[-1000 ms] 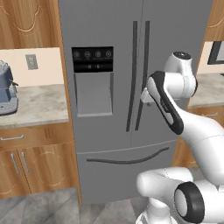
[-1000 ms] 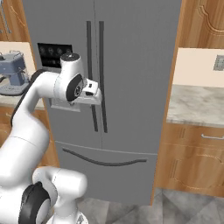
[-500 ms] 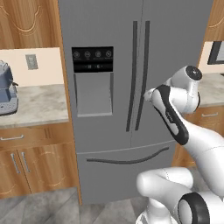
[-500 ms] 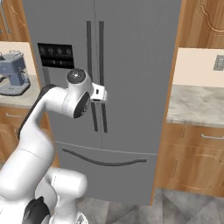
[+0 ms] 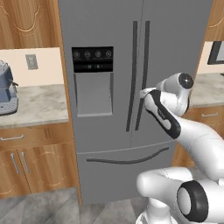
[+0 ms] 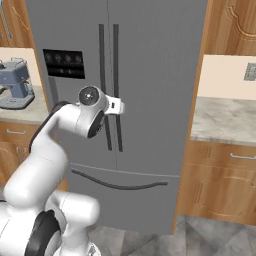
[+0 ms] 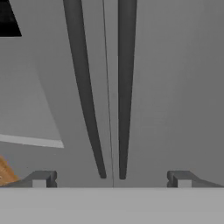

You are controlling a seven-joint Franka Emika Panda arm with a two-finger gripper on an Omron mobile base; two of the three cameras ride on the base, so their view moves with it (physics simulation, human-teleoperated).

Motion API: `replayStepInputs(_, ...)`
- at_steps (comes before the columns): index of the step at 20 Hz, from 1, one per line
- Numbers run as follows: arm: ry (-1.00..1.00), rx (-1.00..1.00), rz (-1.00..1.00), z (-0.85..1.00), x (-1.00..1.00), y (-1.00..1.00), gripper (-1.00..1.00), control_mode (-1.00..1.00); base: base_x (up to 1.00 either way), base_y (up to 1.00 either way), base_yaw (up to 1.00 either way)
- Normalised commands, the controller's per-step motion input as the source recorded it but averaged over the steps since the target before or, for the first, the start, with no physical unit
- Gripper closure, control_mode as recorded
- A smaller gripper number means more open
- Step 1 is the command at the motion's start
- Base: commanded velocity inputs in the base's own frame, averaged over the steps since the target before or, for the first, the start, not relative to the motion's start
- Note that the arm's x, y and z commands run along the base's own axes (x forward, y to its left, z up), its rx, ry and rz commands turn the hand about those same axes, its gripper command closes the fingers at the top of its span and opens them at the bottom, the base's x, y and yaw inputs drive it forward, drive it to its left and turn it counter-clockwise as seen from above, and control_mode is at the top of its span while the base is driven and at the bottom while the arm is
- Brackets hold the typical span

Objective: Retrieve the sausage and cheese from the fridge and place them on the cutting board on the counter.

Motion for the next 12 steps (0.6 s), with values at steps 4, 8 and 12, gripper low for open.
replayStepInputs(4,0.0,0.0,0.0,0.05,0.77,0.0,-1.0,-1.0,0.0,0.0,0.0)
replayStepInputs(8,0.0,0.0,0.0,0.0,0.67,0.0,-1.0,-1.0,0.0,0.0,0.0)
replayStepInputs(12,0.0,0.0,0.0,0.0,0.65,0.0,-1.0,-1.0,0.0,0.0,0.0)
